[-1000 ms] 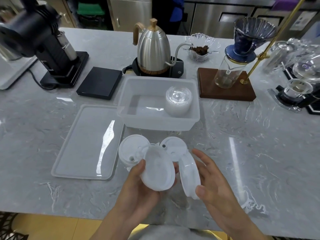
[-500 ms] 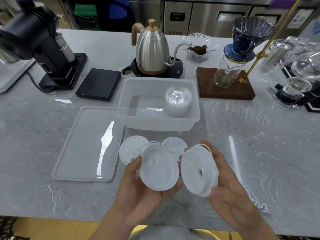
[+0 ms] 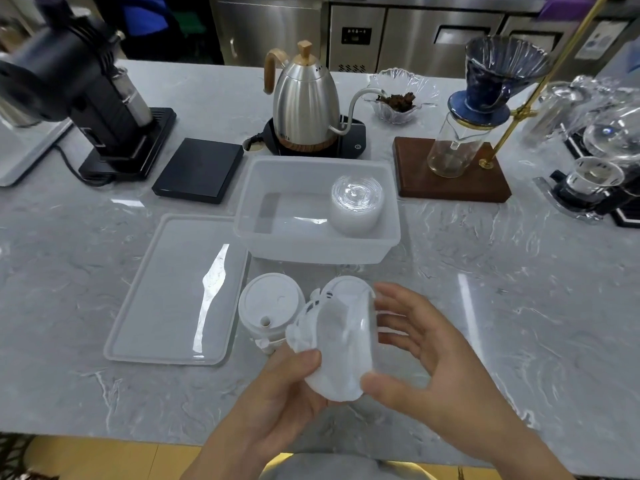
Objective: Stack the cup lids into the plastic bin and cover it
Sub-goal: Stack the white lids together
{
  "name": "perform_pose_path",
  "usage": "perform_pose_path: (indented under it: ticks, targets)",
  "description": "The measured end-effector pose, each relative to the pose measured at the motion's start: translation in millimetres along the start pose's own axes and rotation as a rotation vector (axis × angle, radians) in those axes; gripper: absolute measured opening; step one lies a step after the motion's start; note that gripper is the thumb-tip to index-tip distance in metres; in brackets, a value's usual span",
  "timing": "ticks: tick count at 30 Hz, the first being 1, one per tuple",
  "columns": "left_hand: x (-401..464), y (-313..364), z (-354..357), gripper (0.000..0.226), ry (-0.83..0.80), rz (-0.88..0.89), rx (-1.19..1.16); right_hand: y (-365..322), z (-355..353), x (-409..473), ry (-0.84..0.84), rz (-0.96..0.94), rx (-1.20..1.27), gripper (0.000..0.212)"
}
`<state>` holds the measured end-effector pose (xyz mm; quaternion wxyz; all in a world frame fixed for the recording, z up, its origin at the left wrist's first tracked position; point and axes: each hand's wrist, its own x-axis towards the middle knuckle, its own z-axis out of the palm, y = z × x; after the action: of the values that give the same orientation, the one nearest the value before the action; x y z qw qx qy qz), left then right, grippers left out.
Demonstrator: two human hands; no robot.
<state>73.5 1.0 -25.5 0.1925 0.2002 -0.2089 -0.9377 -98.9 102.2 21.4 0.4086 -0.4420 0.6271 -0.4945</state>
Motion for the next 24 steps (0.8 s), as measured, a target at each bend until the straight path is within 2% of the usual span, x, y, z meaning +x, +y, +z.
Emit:
perform_pose_path:
  ticks: [3,6,11,15,19,24]
  targets:
    - [-0.5,1.6,3.7,0.082,0.023,0.033,0.214,-8.0,2.1,-1.0,-0.09,0.038,-0.181,0.087]
    - [-2.0,3.6,4.4,0.096,0.047,0.033,0.319,-11.5,1.6,1.4,-0.14,0.043,-0.243,0.085]
    - [-4.3,3.7,4.9,0.1,0.024,0.013,0.43,-12.9,-4.2,2.7,-0.195,0.05,-0.27,0.086]
    - [-3.7,1.4,10.8,0.098,0.051,0.048,0.502,-12.0,-3.6,1.9,-0.15,0.07,-0.227,0.083]
    - [-5.1,0.5,11.0,0.091,0.067,0.063,0.518,-11.9,0.3,-0.2,-0.124,0.051,-0.266,0.089]
    - [-6.6,0.1,12.3,0.095,0.125,0.072,0.534,-6.8,8.1,-2.1,-0.119,0.045,-0.29,0.094]
